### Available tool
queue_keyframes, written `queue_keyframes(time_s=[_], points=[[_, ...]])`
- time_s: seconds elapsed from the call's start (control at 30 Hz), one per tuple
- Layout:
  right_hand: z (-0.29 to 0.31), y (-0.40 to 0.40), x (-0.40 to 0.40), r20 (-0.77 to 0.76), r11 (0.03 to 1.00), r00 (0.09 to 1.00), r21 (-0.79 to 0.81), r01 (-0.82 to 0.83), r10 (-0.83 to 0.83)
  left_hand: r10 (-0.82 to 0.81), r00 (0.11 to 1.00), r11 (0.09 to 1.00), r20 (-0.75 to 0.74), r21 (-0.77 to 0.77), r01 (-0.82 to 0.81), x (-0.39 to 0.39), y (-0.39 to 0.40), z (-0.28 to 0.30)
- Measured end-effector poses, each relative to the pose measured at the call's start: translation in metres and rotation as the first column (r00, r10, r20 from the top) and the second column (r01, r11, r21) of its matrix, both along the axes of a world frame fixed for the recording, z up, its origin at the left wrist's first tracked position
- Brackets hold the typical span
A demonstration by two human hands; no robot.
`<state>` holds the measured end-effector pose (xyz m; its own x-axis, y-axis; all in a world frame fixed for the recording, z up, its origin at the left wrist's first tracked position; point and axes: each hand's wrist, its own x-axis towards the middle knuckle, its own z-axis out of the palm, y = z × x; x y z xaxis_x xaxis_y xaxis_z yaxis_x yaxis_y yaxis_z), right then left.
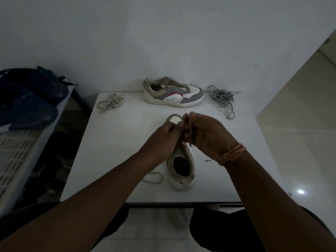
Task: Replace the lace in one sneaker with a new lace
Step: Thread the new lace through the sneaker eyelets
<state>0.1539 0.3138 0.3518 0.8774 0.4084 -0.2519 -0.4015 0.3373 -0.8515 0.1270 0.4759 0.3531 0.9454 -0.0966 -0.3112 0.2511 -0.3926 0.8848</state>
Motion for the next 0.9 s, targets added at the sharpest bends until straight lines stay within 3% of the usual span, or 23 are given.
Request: queue_keyframes(time_s=[0.07,0.13,0.27,0.37,0.43,0.5,0.6,0.7,0.8,0.9], points=[[0.005,-0.002,0.0,0.008,0.956,1.0,0.291,-0.028,0.027,-0.003,1.0,0.975,-0.022,-0.221,-0.002,-0.002,-0.001,0.004],[0.01,-0.004,0.001,0.025,0.895,0.999,0.444,-0.038,0.031,-0.096,0.995,0.953,0.018,-0.286,0.097,-0.003,0.002,0.014],[0.007,-0.009,0.002,0.003,0.865,0.996,0.496,0.076,-0.089,-0.327,0.945,0.916,-0.022,-0.253,0.311,-0.002,0.004,0.02],[0.002,-0.021,0.007,-0.037,0.911,0.974,0.347,0.223,-0.225,-0.329,0.944,0.941,-0.039,-0.104,0.323,0.001,0.011,0.019],[-0.002,-0.033,0.011,-0.049,0.914,0.922,0.122,0.387,-0.384,-0.303,0.952,0.951,-0.035,0.054,0.304,0.004,0.02,0.023],[-0.006,-0.043,0.013,-0.021,0.837,0.841,-0.105,0.536,-0.541,-0.276,0.959,0.935,-0.061,0.214,0.283,0.006,0.033,0.024],[-0.012,-0.049,0.015,0.029,0.683,0.72,-0.293,0.669,-0.693,-0.249,0.946,0.891,-0.206,0.335,0.307,0.013,0.048,0.022],[-0.016,-0.051,0.021,0.08,0.57,0.673,-0.465,0.677,-0.735,-0.203,0.926,0.792,-0.319,0.503,0.347,0.02,0.061,0.013],[-0.034,-0.056,0.025,0.114,0.479,0.723,-0.677,0.559,-0.682,-0.12,0.939,0.649,-0.322,0.69,0.32,0.025,0.078,-0.002],[-0.047,-0.055,0.021,0.177,0.404,0.76,-0.76,0.51,-0.625,-0.063,0.958,0.67,-0.28,0.7,0.248,0.028,0.082,-0.003]])
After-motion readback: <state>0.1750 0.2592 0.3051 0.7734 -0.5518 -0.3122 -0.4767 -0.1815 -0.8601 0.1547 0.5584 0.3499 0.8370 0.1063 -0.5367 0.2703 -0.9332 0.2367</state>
